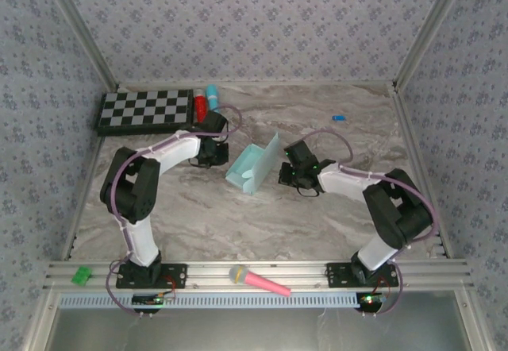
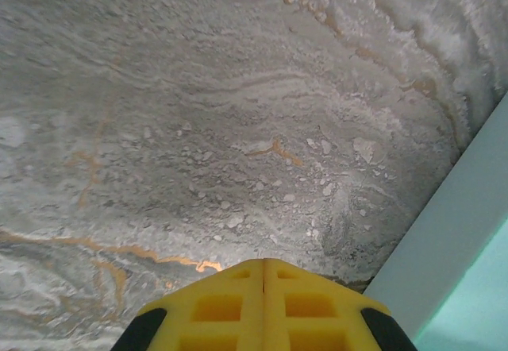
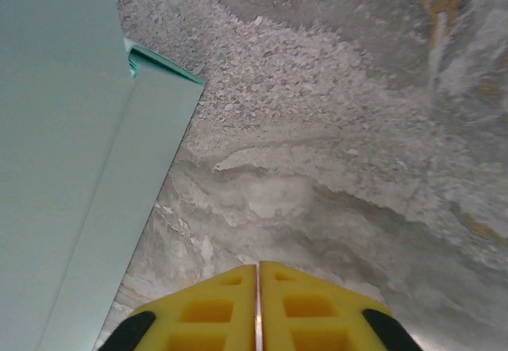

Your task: Fold the paper box

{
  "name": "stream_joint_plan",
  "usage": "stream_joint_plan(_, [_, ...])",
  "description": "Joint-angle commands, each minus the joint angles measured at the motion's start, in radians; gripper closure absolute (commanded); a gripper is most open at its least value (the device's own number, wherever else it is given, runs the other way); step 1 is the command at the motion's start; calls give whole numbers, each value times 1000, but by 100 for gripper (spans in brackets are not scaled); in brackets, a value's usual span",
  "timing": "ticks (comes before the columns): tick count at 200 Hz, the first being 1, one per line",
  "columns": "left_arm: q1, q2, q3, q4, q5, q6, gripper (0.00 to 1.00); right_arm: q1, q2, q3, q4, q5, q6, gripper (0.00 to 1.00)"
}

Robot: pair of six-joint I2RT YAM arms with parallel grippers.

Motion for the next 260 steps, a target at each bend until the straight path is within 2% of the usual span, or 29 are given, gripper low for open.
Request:
stream_joint_plan(1, [1, 15, 9, 16, 63, 27, 100, -12, 47, -4, 95, -40, 34, 94])
stream_joint_plan(28, [0, 19, -21, 32, 123, 24, 100, -27, 101, 15, 145, -81, 29, 98])
stream_joint_plan(72, [-28, -19, -106, 64, 177, -15, 100, -54, 166, 74, 134, -106, 5, 98])
stream_joint_plan(175, [-136, -115, -234, 124, 194, -152, 100, -101, 333, 297, 55, -286, -148, 100])
stream_joint_plan(227, [-190, -139, -244, 146, 198, -199, 100, -104, 343, 406, -44, -288, -212, 100])
stream_joint_plan(260, [-194, -176, -250, 141, 177, -211, 100, -148, 333, 443, -115, -255, -238, 99])
